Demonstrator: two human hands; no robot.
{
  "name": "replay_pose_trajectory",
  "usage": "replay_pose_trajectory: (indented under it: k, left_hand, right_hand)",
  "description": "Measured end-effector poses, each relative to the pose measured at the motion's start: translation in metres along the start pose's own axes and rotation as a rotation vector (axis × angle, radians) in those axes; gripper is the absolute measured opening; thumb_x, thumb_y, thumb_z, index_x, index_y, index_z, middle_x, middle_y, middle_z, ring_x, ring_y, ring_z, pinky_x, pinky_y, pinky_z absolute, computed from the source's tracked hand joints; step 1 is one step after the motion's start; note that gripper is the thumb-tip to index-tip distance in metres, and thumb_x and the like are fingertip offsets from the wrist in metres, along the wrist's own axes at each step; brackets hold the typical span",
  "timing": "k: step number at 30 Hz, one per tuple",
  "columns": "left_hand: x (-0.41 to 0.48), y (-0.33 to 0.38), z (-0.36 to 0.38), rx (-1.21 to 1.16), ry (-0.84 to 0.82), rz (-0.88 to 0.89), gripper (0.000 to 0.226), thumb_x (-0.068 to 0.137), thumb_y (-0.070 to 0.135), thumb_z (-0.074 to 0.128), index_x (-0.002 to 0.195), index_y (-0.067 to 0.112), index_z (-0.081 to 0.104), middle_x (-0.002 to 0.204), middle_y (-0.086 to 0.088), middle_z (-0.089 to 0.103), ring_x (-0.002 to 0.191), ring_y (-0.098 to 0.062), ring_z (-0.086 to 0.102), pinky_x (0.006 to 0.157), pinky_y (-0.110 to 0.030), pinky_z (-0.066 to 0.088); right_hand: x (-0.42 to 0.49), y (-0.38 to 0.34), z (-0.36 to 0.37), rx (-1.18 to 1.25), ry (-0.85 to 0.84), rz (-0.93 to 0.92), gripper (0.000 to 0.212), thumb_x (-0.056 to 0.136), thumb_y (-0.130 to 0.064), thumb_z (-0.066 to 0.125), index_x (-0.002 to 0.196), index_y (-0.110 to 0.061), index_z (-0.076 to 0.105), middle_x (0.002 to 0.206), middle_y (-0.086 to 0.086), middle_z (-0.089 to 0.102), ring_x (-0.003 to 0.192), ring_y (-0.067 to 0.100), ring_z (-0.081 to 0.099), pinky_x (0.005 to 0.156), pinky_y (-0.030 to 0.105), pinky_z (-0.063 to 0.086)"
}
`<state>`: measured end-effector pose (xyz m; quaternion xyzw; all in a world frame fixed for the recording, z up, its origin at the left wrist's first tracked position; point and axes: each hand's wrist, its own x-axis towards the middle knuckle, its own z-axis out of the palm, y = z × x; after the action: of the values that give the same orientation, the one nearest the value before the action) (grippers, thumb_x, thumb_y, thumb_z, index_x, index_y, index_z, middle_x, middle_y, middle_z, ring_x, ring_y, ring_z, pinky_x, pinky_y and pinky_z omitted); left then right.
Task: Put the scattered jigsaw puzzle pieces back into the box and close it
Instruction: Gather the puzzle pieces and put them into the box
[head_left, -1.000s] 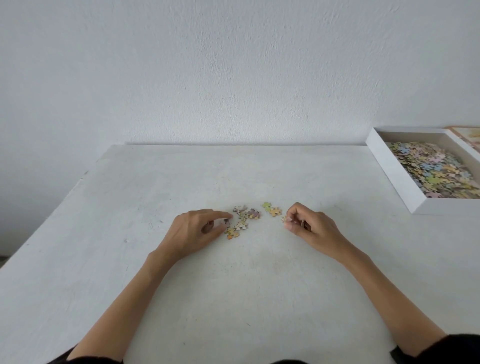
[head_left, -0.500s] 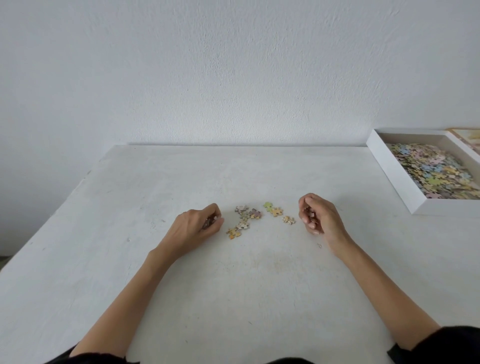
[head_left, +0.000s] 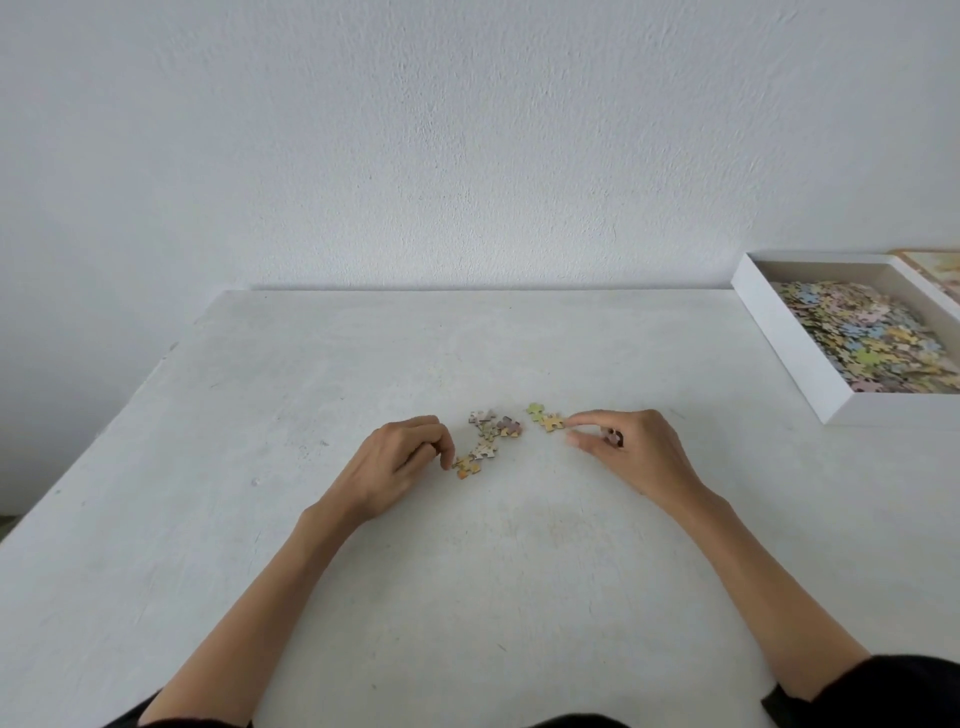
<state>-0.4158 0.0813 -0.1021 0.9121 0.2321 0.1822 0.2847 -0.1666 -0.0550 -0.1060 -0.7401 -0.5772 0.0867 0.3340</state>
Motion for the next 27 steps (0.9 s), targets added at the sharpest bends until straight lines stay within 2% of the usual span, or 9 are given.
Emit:
replay_pose_trajectory:
  k: [3,6,8,12,14,16,19,22,27]
  left_hand:
    - [-0.001,0.005,-0.001,-0.039,-0.025,-0.03,0.021,0.069,0.024,0.029,0.058,0.029,0.046,0.069,0.01,0.052,0.051,-0.014,0.036,0.053,-0.027,0.03]
    - [-0.002,0.009,-0.002,-0.064,-0.019,-0.048,0.025,0.072,0.03,0.033,0.058,0.022,0.052,0.065,0.007,0.052,0.052,-0.012,0.037,0.052,-0.025,0.029]
    - [-0.002,0.01,-0.001,-0.048,0.014,-0.058,0.031,0.08,0.042,0.041,0.066,0.025,0.062,0.066,0.005,0.054,0.054,-0.013,0.042,0.053,-0.023,0.031]
    - [0.0,0.007,0.003,0.09,0.109,-0.099,0.041,0.07,0.066,0.052,0.091,0.034,0.066,0.062,0.008,0.044,0.056,-0.01,0.041,0.054,-0.018,0.033]
    - [0.0,0.009,0.005,0.125,0.116,-0.152,0.053,0.06,0.074,0.053,0.095,0.035,0.065,0.063,0.009,0.044,0.06,-0.007,0.043,0.055,-0.017,0.034]
    - [0.001,0.012,0.008,0.156,0.117,-0.188,0.064,0.053,0.077,0.055,0.101,0.036,0.064,0.064,0.011,0.044,0.06,-0.005,0.045,0.055,-0.016,0.034]
    - [0.002,0.017,0.011,0.172,0.134,-0.226,0.056,0.058,0.067,0.07,0.103,0.033,0.066,0.063,0.01,0.043,0.057,-0.006,0.043,0.055,-0.017,0.032]
    - [0.002,0.016,0.013,0.141,0.175,-0.231,0.039,0.065,0.054,0.073,0.098,0.032,0.07,0.061,0.009,0.041,0.063,-0.007,0.044,0.053,-0.018,0.029]
    - [0.005,0.018,0.017,0.111,0.172,-0.265,0.03,0.07,0.054,0.069,0.095,0.037,0.07,0.059,0.007,0.04,0.057,-0.006,0.042,0.054,-0.019,0.029]
  right_hand:
    - [-0.001,-0.002,0.002,0.077,0.023,0.037,0.026,0.068,-0.03,0.078,0.093,-0.023,0.073,0.041,-0.02,0.047,0.047,0.0,0.045,0.049,0.009,0.033]
    - [0.001,0.001,0.004,0.114,0.059,0.022,0.017,0.065,-0.029,0.079,0.079,-0.02,0.075,0.041,-0.013,0.048,0.048,0.003,0.048,0.049,0.012,0.029]
    - [0.003,0.003,0.004,0.109,0.034,0.03,0.011,0.067,-0.032,0.078,0.072,-0.028,0.069,0.045,-0.009,0.04,0.047,0.008,0.04,0.047,0.014,0.024]
    - [0.001,0.004,0.003,0.059,-0.04,0.001,0.021,0.085,-0.036,0.06,0.075,-0.028,0.043,0.052,-0.005,0.039,0.047,0.01,0.034,0.047,0.016,0.027]
    - [0.001,0.0,0.004,0.195,-0.029,0.014,0.02,0.092,-0.029,0.05,0.077,-0.025,0.036,0.051,-0.004,0.037,0.047,0.01,0.032,0.048,0.02,0.027]
    - [0.002,-0.006,0.004,0.404,-0.025,0.072,0.018,0.095,-0.02,0.044,0.079,-0.021,0.036,0.05,-0.004,0.04,0.046,0.009,0.035,0.048,0.016,0.03]
    - [0.001,-0.015,0.004,0.581,-0.058,0.107,0.008,0.096,-0.014,0.041,0.094,-0.017,0.048,0.054,0.001,0.048,0.043,0.004,0.038,0.045,0.014,0.031]
    - [0.001,-0.018,0.007,0.688,-0.116,0.116,0.022,0.097,-0.014,0.04,0.109,-0.011,0.058,0.059,0.004,0.056,0.043,0.007,0.036,0.043,0.016,0.029]
    - [0.01,-0.026,0.011,1.024,-0.193,0.301,0.03,0.097,-0.009,0.033,0.077,-0.006,0.056,0.062,0.005,0.055,0.046,0.008,0.04,0.041,0.017,0.032]
